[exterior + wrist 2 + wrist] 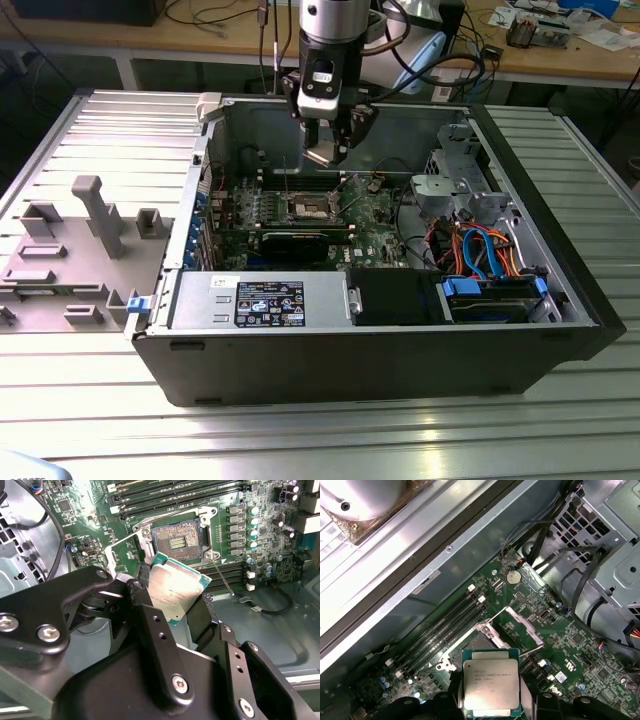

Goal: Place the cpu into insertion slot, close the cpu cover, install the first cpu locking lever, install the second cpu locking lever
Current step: 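Place the cpu into insertion slot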

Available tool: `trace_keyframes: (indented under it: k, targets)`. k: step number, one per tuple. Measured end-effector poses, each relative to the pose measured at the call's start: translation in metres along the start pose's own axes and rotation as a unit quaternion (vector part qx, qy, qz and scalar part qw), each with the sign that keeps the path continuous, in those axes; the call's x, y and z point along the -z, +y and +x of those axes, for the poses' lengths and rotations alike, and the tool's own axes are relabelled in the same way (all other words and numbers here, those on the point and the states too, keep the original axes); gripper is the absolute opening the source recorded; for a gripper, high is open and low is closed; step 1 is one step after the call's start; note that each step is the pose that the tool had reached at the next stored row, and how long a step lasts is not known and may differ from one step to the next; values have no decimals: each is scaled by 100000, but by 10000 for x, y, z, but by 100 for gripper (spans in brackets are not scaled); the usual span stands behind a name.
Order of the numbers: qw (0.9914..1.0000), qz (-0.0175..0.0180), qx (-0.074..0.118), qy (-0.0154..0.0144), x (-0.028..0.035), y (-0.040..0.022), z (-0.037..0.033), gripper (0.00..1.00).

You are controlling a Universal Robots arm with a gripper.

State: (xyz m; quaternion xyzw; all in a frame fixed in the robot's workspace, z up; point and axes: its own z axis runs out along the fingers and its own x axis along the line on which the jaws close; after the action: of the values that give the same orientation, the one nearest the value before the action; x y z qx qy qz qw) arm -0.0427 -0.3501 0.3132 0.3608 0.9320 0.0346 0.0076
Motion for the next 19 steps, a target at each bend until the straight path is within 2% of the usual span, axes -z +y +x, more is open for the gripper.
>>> trace_keyframes:
  k: [19]
  targets:
    - [99947, 16, -3229, -273, -15, -1, 0, 55]
